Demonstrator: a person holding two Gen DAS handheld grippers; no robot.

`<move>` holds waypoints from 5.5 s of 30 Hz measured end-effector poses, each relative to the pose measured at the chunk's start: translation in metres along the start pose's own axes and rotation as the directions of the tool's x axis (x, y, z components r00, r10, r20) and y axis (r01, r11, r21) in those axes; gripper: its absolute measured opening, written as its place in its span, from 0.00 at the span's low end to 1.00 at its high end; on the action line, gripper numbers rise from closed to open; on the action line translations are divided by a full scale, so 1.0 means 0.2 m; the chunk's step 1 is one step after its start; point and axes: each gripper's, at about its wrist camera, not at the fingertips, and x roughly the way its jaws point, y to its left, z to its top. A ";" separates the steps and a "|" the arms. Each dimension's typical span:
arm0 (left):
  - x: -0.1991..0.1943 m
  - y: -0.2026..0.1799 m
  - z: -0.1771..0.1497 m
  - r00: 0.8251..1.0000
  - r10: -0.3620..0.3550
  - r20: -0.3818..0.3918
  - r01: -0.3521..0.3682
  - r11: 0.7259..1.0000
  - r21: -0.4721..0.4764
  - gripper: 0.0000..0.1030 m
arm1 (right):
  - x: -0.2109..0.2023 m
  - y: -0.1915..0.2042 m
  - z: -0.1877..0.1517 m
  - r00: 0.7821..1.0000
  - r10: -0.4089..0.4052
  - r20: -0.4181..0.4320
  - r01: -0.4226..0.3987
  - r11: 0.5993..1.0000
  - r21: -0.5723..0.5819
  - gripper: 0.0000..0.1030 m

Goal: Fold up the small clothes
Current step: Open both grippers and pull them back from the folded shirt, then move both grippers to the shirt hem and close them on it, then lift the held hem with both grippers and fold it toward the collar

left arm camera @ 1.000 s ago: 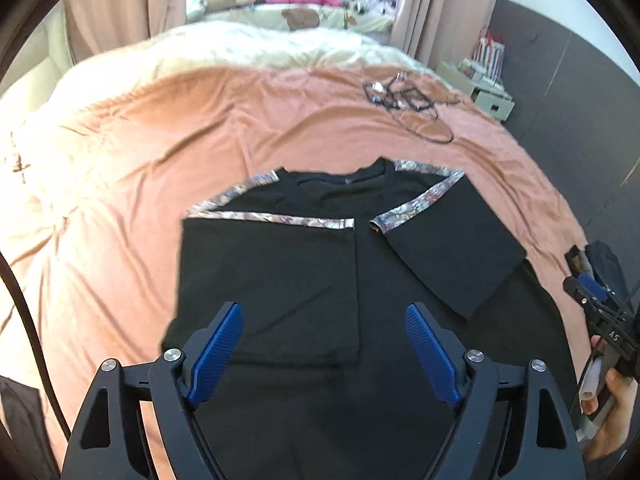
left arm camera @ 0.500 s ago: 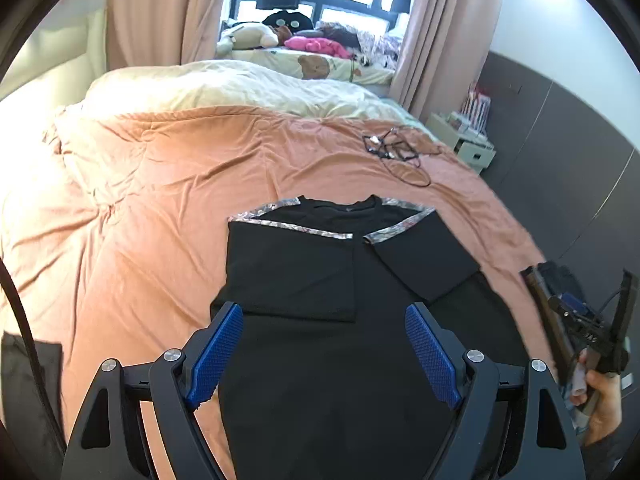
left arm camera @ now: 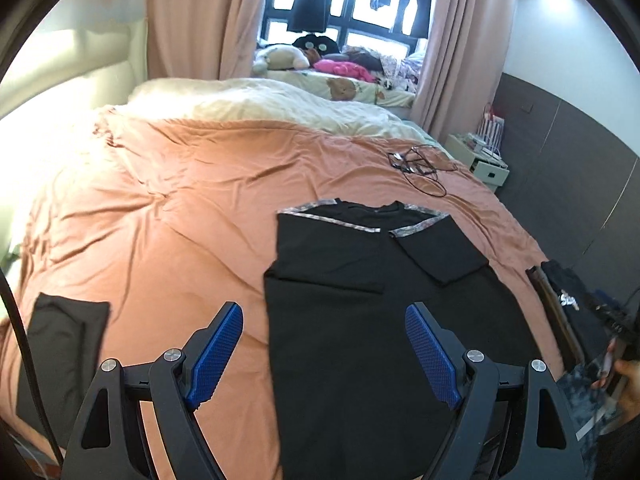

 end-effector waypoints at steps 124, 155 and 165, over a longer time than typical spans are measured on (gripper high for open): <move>0.13 0.37 -1.30 0.996 -0.077 0.042 0.085 0.723 -0.686 0.03 | 0.15 -0.74 -1.08 0.933 0.333 0.134 -0.333 0.665 0.668 0.00; -0.66 0.57 -1.44 0.948 -0.154 0.277 0.305 0.681 -0.666 0.03 | -0.38 -0.70 -1.20 0.870 0.420 0.259 -0.487 0.645 0.589 0.00; -0.86 0.59 -1.43 0.913 -0.198 0.356 0.393 0.660 -0.641 0.03 | -0.47 -0.75 -1.18 0.834 0.445 0.326 -0.551 0.635 0.542 0.00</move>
